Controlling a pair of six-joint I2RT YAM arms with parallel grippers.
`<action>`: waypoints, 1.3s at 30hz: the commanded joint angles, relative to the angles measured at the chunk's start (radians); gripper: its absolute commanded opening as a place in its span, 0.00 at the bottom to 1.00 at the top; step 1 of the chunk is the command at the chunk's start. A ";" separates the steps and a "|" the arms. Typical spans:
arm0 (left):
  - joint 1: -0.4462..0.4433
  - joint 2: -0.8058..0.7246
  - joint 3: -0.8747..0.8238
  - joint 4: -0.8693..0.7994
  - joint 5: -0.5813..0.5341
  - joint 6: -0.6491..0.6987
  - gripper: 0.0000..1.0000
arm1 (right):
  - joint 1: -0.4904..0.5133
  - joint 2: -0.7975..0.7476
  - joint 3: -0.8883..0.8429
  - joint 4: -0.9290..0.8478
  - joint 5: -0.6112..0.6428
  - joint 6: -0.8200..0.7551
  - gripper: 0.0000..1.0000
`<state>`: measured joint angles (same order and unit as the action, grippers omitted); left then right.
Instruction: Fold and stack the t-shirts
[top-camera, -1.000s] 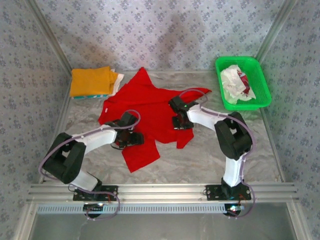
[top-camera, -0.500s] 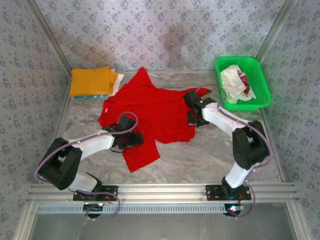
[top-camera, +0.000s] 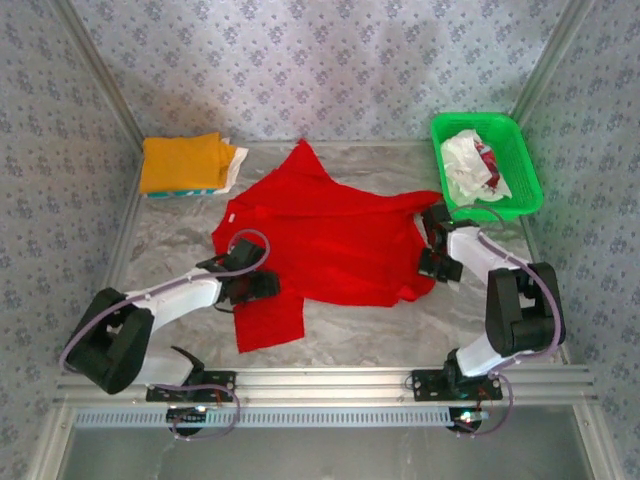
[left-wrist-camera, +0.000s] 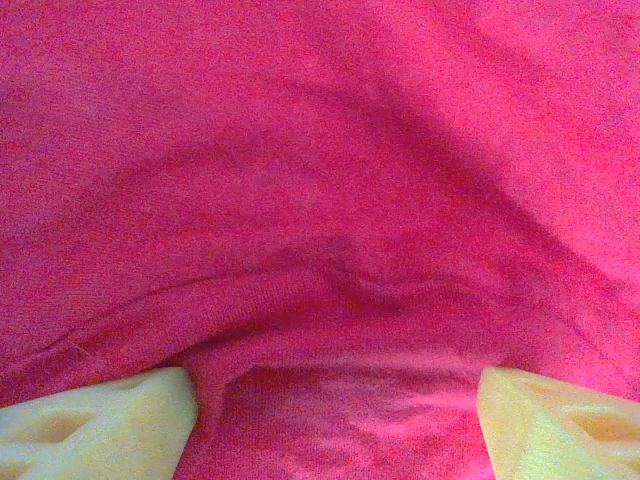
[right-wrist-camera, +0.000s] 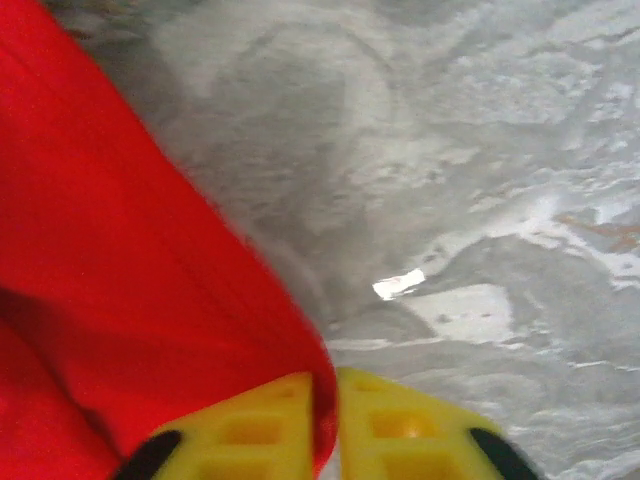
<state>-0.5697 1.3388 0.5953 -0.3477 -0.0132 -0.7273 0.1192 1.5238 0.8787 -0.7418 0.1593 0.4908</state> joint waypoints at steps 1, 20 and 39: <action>0.008 0.016 -0.081 -0.209 -0.007 -0.029 0.77 | -0.035 -0.011 0.005 0.008 -0.018 0.008 0.33; 0.095 -0.240 0.194 -0.360 -0.098 0.119 0.81 | 0.271 -0.008 0.121 0.072 -0.130 -0.052 0.61; 0.358 0.453 0.454 0.155 -0.013 0.215 0.79 | 0.304 0.327 0.346 0.004 0.103 0.026 0.02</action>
<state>-0.2440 1.7626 1.0592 -0.2642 -0.0383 -0.4786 0.4206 1.8351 1.1732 -0.6792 0.1658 0.5125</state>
